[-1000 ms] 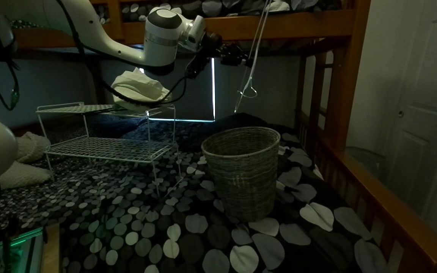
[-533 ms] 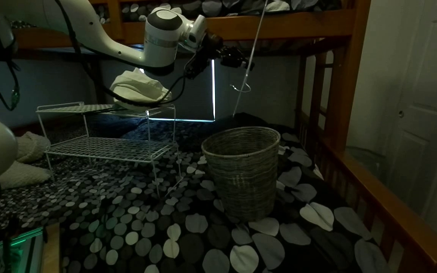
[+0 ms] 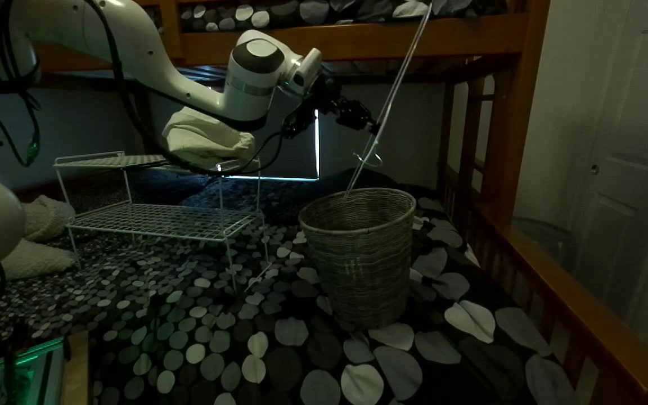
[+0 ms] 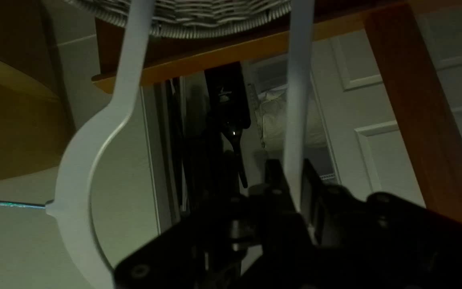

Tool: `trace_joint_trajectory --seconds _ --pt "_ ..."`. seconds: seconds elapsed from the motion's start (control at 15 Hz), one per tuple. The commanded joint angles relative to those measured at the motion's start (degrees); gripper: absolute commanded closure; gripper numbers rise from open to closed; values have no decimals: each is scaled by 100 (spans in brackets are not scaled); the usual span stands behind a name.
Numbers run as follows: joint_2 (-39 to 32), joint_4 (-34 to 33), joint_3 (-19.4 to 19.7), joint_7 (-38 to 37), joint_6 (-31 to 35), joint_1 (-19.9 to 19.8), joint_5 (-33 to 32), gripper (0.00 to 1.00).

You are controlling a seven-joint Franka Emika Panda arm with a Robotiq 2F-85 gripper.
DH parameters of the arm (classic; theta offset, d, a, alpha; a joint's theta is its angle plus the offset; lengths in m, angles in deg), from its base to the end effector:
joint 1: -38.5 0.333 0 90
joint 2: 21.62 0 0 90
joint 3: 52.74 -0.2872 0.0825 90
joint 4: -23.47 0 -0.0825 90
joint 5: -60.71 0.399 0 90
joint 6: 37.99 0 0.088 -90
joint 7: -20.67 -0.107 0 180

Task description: Put the white coat hanger in the basket

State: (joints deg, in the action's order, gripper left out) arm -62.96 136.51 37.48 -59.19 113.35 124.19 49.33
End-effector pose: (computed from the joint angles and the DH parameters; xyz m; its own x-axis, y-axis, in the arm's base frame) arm 0.6244 0.0723 0.4641 0.1702 -0.5283 0.8319 -0.7986 -0.5685 -0.1977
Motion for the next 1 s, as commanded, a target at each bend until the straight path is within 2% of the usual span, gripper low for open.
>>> trace_joint_trajectory --seconds 0.0,0.47,0.53,0.6,0.8,0.93 --pt "196 9 -457 371 -132 -301 241 97" --pt "273 -93 -1321 461 -547 -767 206 97" --pt "289 -117 -1441 457 -593 -844 190 77" --pt "333 -132 -1528 455 -694 -879 167 63" --pt "405 -227 -1737 441 -1121 -1025 68 42" --pt "443 -271 -1515 240 -1361 -882 -79 26"
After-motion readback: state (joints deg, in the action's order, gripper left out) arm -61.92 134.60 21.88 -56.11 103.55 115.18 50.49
